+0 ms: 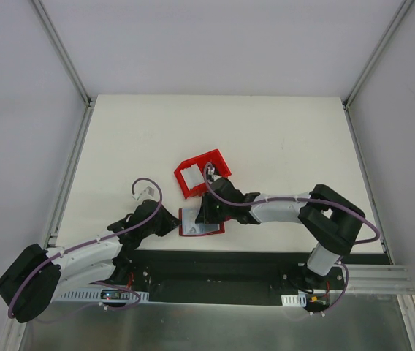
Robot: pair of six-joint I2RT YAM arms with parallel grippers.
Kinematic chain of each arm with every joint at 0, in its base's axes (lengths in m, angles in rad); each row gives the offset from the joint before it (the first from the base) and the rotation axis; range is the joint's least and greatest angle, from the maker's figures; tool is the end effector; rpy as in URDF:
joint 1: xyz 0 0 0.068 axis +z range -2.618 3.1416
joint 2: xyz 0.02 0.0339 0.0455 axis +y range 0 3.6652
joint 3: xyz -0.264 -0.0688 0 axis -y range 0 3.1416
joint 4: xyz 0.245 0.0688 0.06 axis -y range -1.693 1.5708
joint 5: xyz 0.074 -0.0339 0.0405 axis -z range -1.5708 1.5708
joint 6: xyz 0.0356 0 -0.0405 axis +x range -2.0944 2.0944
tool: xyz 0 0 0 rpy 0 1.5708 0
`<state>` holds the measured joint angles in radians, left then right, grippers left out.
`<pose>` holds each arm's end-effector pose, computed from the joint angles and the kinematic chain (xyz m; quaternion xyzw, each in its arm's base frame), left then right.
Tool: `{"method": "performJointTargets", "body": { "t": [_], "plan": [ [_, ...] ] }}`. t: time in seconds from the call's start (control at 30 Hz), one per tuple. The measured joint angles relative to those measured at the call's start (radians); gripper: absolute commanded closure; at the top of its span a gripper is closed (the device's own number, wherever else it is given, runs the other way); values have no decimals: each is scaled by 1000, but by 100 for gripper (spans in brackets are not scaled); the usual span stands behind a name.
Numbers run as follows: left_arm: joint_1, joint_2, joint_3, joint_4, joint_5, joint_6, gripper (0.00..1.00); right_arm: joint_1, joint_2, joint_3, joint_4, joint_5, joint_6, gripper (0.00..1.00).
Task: Put the credit cards into the card holder
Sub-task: Insert the credit card into the card holder.
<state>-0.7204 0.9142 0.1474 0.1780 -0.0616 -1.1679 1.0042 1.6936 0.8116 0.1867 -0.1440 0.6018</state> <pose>0.1277 -0.1092 0.1350 -0.2097 0.8563 -0.3658 0.2984 0.1773 0.2881 0.1545 -0.2104 0.8790 0.3494 0.2468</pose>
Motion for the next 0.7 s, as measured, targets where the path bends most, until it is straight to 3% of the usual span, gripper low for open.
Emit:
{"method": "performJointTargets", "body": {
  "t": [0.17,0.43,0.7],
  "plan": [
    [0,0,0,0,0,0,100,5,2,4,-1,-5,-3,87],
    [0,-4,0,-1,2,5,100,8,-8,4,-22,8,-18,62],
    [0,-72,6,-10,15,33,100,25,-94,71,-182,106,-94,53]
  ]
}}
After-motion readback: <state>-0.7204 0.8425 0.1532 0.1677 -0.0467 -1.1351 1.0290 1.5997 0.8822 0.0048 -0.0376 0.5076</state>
